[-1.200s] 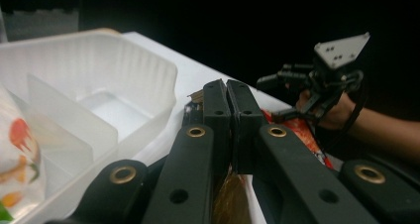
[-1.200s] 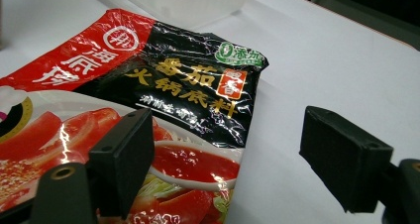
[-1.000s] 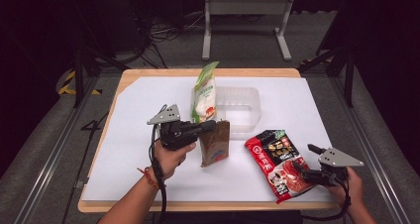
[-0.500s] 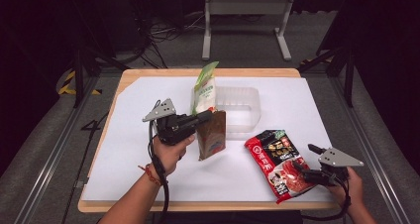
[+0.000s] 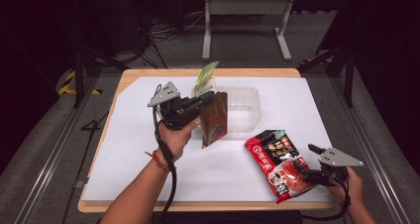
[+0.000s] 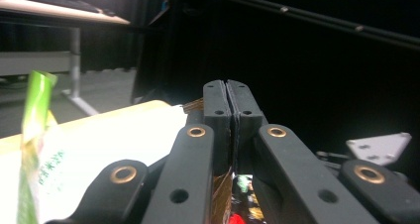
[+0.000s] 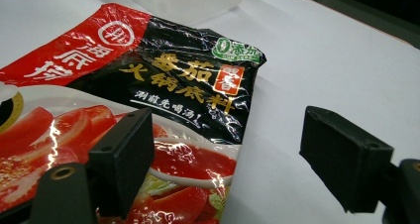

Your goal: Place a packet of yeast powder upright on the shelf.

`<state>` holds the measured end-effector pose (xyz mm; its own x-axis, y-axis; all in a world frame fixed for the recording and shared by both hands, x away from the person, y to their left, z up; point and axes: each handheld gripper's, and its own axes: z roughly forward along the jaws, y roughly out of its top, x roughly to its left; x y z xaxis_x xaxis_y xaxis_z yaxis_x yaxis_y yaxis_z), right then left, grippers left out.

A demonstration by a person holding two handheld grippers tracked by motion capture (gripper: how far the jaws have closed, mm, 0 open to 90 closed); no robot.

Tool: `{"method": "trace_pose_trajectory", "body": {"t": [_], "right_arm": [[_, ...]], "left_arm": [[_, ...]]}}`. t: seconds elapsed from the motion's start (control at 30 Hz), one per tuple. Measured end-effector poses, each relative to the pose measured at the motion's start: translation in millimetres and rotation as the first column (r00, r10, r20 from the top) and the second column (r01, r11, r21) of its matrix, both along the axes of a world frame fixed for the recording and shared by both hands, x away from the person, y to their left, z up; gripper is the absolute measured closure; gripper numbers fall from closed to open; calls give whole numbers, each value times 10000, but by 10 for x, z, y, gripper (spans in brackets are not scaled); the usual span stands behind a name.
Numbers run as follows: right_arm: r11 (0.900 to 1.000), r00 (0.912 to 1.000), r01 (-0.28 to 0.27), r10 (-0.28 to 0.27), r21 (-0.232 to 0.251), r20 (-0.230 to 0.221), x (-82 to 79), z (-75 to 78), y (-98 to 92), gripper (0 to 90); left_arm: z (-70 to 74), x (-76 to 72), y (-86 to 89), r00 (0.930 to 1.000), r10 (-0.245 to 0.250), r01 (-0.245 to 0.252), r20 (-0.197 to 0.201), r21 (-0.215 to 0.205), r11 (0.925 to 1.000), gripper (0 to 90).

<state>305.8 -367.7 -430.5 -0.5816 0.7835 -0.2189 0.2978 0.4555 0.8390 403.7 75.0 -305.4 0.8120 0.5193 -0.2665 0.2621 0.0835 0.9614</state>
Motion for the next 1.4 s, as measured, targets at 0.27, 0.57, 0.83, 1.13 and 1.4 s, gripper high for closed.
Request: {"method": "trace_pose_trajectory", "body": {"t": [0.27, 0.57, 0.83, 1.13, 1.4], "right_arm": [[10000, 10000, -3, 3, 35, 32, -5, 4, -7, 213], [10000, 10000, -9, 9, 60, 13, -8, 6, 5, 213], [10000, 10000, 1, -1, 36, 4, -6, 3, 5, 213], [10000, 10000, -1, 1, -9, 40, -2, 1, -5, 210], [10000, 10000, 27, -27, 18, 52, -8, 6, -21, 210]], "left_arm": [[30, 115, -18, 9985, 541, -542, 85, 64, 9985, 883], [145, 222, -9, 9939, 1061, -1065, 298, 110, 9943, 882], [140, 415, -132, 9860, 1654, -1662, 185, 604, 9842, 882], [105, 608, -312, 9746, 2226, -2241, 261, 1071, 9687, 882], [122, 792, -531, 9642, 2630, -2650, 340, 1571, 9514, 882]]}}
